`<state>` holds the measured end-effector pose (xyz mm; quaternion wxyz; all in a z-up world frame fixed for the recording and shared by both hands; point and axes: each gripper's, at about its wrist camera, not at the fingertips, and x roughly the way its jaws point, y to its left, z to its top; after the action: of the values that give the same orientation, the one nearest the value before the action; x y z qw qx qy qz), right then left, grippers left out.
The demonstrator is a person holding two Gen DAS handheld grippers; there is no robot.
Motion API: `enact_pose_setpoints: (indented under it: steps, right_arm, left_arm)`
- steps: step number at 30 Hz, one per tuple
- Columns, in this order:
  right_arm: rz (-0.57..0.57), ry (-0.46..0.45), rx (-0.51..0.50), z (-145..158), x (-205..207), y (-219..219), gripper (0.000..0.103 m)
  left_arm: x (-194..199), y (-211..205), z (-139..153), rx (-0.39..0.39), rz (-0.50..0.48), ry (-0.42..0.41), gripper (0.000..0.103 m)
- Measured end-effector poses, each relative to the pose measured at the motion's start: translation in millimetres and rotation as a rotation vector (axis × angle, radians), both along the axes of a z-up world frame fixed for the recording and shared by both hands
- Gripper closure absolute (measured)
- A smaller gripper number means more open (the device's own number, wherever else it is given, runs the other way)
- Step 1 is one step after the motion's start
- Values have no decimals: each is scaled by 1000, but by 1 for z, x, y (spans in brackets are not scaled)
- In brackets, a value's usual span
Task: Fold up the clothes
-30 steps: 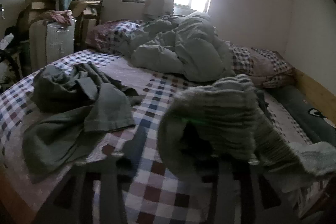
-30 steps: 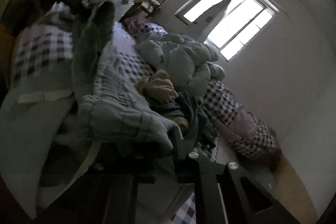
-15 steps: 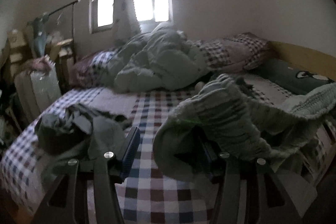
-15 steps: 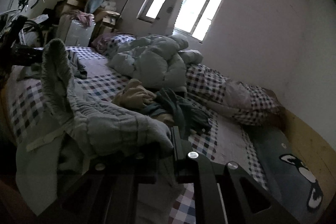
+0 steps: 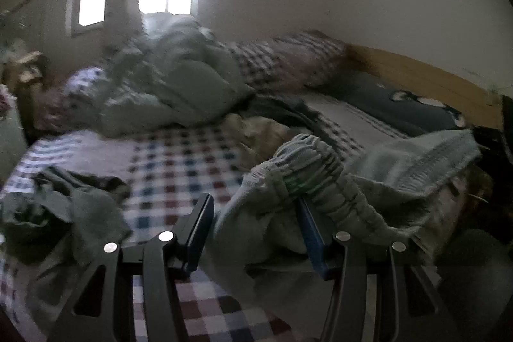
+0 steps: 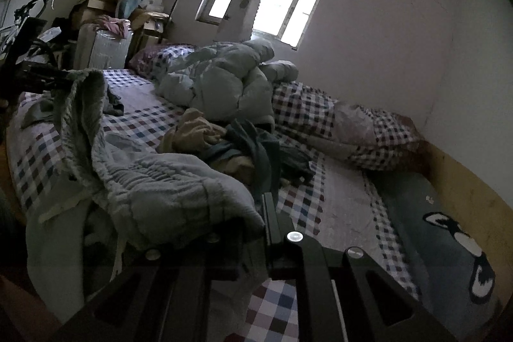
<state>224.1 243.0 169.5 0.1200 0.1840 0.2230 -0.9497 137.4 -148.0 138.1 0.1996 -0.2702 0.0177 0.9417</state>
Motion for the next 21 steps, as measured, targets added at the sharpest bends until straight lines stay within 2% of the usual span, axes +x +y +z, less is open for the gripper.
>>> enact_pose_setpoints:
  steps: [2,3,5,10,12,15,17,21]
  right_arm:
    - [-3,-15,-11,-2,-1,4,94]
    - [-5,-21,-15,-2,-1,5,94]
    - [-8,-31,-23,-4,-2,8,94]
    - [-15,-57,-69,-5,-7,10,94]
    - [-19,-58,-84,-3,-8,9,94]
    - [-32,-26,-126,7,-6,8,94]
    - [-33,-7,-159,19,-4,8,95]
    - [-23,52,-245,64,1,11,95]
  left_arm:
    - [-2,1,0,14,-44,-28,49]
    - [-1,2,-1,10,-50,-31,62]
    - [1,5,-5,-14,-45,-47,80]
    - [10,11,-14,-33,-6,-64,90]
    - [15,6,-10,31,35,-71,91]
    - [26,-7,10,191,92,-57,92]
    - [37,-12,34,287,107,-18,93]
    - [61,-18,86,427,78,93,95]
